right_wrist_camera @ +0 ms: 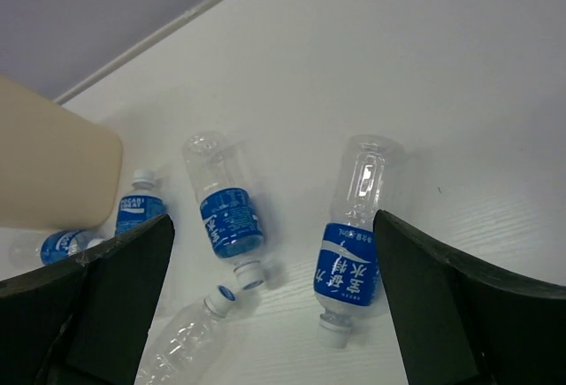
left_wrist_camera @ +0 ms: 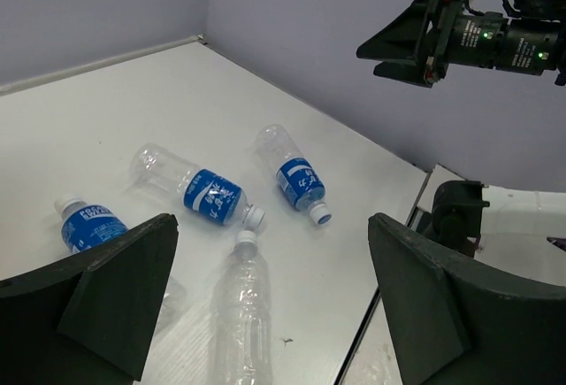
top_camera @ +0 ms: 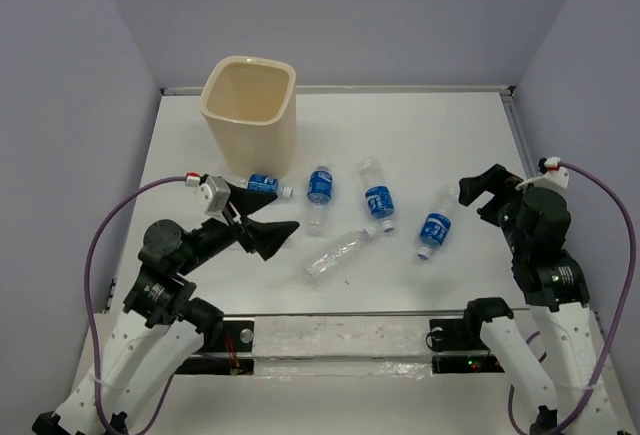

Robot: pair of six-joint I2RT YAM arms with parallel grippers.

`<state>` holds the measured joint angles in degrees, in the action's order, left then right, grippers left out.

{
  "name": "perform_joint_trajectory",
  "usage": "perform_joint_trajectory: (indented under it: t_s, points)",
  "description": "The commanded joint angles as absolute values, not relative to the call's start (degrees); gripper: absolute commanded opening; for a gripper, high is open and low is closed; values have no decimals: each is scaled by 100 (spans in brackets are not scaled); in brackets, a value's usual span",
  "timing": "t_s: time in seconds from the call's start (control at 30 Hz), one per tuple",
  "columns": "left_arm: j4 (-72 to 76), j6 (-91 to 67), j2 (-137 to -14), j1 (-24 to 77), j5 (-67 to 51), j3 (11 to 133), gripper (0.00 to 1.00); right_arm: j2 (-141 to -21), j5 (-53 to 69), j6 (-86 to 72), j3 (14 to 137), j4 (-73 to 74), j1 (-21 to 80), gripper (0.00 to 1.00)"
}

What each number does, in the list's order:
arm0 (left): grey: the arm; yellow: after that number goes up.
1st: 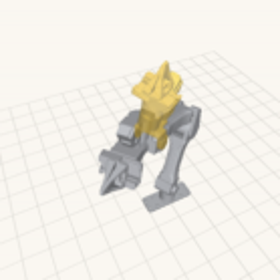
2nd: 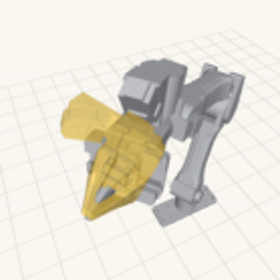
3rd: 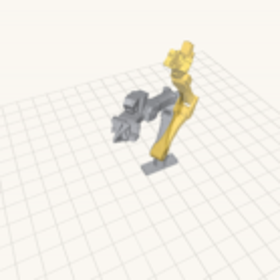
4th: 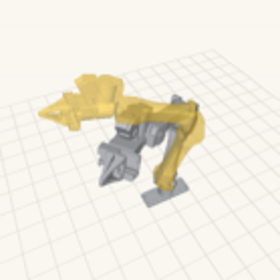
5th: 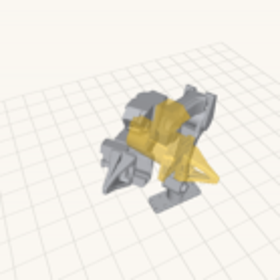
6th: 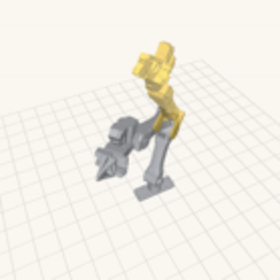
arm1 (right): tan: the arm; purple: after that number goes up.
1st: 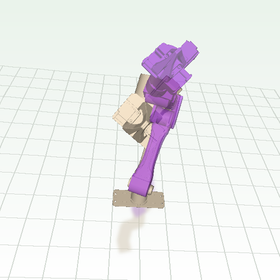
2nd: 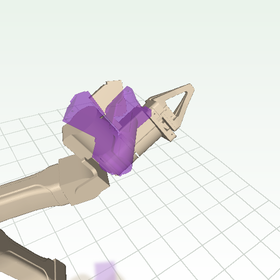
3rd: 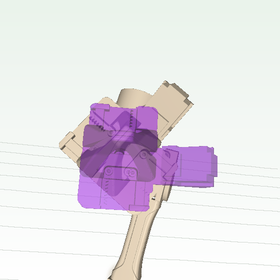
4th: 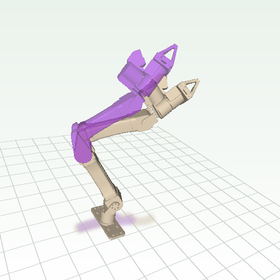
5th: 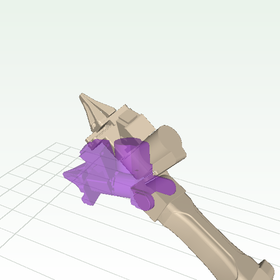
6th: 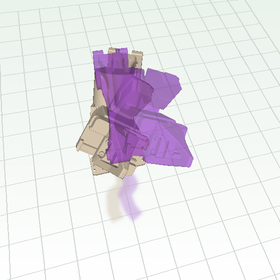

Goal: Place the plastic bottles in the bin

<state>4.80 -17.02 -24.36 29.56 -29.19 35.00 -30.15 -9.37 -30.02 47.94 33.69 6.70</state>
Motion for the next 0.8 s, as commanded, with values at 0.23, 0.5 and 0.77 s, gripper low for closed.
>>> perform_joint_trajectory:
  t_s: [0.23,0.5,0.77]
  points:
    - [527,-1705,-2671,3023,-3076,3639,99,-3900,-1661,-3199,4395,3393,633,100]
    - [343,-1714,-3120,3023,-3155,3683,99,-4929,-1600,-3252,3920,2682,633,100]
    - [255,-1679,-3226,3032,-3155,3691,99,-6160,-1380,-3384,3736,1856,633,100]
